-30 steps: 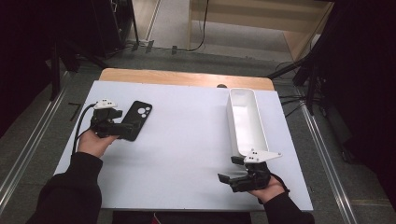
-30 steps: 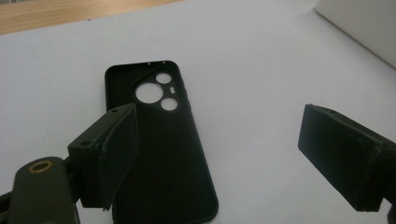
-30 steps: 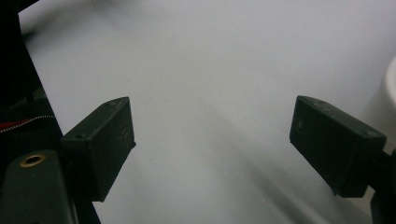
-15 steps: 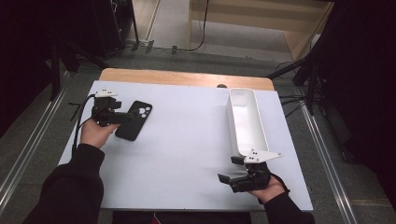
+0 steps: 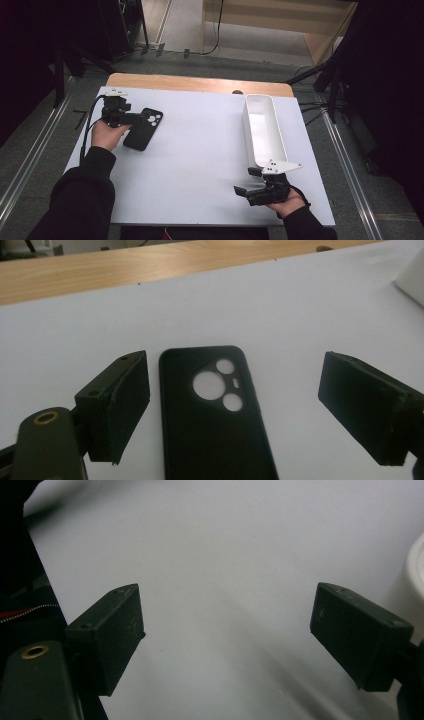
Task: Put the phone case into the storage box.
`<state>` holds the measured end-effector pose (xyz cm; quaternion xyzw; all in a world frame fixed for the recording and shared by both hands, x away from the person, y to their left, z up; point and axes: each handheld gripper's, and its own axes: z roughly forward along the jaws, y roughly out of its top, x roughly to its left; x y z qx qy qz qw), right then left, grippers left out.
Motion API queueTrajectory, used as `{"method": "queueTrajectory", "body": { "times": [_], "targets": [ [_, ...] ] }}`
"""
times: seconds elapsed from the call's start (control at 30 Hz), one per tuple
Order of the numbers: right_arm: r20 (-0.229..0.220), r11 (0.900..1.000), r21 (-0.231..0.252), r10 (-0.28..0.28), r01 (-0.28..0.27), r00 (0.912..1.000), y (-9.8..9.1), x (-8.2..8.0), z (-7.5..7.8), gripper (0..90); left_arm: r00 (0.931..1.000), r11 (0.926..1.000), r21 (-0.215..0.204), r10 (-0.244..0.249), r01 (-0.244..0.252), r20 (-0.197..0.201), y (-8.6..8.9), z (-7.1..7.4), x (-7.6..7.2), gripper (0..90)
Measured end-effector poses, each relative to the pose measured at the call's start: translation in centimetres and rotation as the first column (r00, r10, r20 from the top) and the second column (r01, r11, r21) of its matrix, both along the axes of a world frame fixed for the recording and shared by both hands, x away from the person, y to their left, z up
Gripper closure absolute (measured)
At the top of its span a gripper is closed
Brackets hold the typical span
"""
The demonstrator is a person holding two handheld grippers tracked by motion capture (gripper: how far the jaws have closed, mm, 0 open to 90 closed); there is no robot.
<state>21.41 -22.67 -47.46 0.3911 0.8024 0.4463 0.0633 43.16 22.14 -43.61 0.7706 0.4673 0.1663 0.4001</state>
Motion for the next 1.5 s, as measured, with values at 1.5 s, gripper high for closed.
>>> {"method": "queueTrajectory", "body": {
  "times": [1.5],
  "targets": [
    [-0.001,1.0000,0.003,0.007,-0.007,1.0000,0.0,-0.1,0.0,12.5,0.9997,0.9972,0.072,0.019,-0.018,-0.012,-0.7,-4.8,0.1,0.0]
  ]
}}
